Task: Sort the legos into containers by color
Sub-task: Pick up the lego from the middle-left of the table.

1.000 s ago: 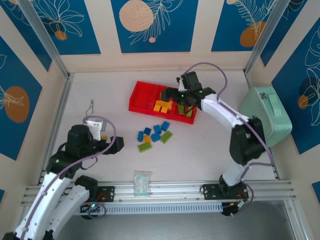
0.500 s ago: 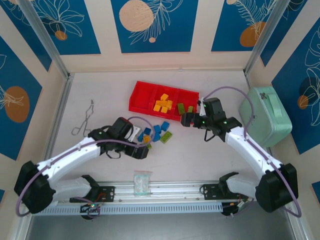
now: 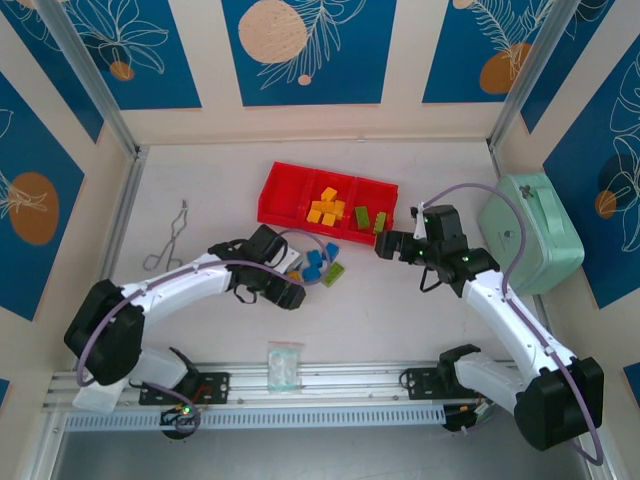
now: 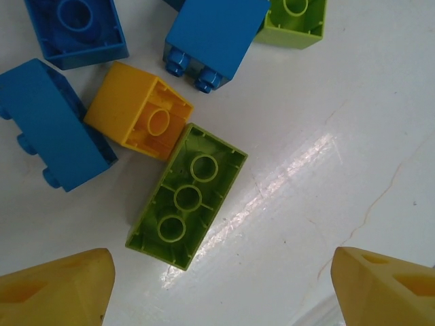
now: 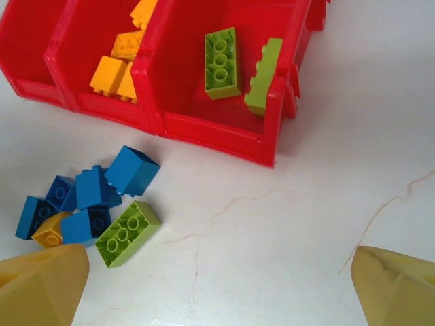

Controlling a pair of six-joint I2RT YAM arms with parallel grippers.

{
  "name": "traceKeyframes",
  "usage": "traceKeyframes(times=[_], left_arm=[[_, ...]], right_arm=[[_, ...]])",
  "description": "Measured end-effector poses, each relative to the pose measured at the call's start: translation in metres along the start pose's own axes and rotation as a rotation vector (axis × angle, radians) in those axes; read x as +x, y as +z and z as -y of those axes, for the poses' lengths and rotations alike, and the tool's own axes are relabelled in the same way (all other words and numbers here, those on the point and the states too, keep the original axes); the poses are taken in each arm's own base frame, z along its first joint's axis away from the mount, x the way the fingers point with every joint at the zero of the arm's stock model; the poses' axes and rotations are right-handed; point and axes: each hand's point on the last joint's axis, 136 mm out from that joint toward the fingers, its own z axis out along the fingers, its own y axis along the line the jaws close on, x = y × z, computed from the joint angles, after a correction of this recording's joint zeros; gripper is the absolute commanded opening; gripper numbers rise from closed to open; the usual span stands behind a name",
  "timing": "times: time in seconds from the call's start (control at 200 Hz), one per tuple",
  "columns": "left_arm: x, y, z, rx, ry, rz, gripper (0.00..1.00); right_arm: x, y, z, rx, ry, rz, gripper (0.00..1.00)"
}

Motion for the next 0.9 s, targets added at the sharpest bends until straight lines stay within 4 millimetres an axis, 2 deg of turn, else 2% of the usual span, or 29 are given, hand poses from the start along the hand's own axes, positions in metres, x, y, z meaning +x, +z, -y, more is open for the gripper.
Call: traceKeyframes(times=[0.175, 0.395, 0.51, 0.805, 0.9], left_arm=[[-0.001, 0.012, -0.002, 0.0, 0.029, -0.02, 0.82], [-0.005, 0.029, -0.005, -0.003, 0.059, -0.063, 0.64], [-0.011, 0.037, -0.006, -0.005, 0.06, -0.085, 0.6], [-0.017, 0.042, -0.005, -0.008, 0.074, -0.088, 0.56], [-0.017, 0.042, -0.006, -0.017, 0.075, -0.091, 0.57]], right_arm=[[0.01, 0.002, 0.004, 0.011, 0.005, -0.032, 0.99], [0.014, 0.002, 0.006, 0.019, 0.008, -0.05, 0.99], [0.016, 0.002, 0.007, 0.022, 0.009, -0.058, 0.99], [0.022, 0.002, 0.007, 0.017, 0.013, -0.085, 0.99], [0.024, 0.002, 0.004, 0.001, 0.015, -0.093, 0.99]])
